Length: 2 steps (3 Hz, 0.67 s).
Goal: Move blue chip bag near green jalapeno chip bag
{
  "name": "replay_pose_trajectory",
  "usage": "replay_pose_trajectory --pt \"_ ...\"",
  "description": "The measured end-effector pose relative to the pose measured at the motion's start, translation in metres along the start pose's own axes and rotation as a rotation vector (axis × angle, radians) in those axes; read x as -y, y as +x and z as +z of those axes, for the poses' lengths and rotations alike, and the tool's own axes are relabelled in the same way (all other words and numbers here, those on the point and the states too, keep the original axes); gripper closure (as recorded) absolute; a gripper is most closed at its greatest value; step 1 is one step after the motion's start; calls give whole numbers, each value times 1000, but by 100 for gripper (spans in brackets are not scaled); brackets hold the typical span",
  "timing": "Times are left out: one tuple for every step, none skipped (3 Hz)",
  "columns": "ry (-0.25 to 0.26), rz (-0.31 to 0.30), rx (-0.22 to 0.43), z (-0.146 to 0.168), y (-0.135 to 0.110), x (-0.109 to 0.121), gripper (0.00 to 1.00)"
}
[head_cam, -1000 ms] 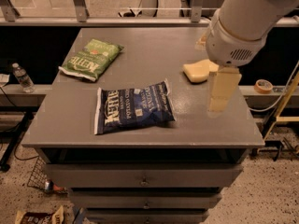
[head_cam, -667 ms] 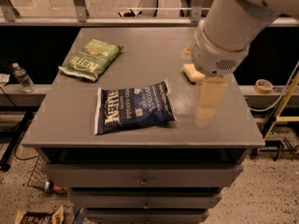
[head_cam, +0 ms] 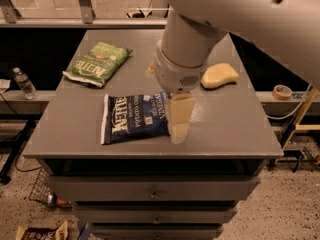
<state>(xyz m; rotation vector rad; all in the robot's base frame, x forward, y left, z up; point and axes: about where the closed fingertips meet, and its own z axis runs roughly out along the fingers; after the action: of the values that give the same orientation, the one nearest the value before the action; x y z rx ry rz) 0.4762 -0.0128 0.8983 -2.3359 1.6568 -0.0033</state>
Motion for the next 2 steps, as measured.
replay_pose_trajectory --pt "30 -86 14 7 -30 23 0" --pt "20 -122 9 25 -44 43 0"
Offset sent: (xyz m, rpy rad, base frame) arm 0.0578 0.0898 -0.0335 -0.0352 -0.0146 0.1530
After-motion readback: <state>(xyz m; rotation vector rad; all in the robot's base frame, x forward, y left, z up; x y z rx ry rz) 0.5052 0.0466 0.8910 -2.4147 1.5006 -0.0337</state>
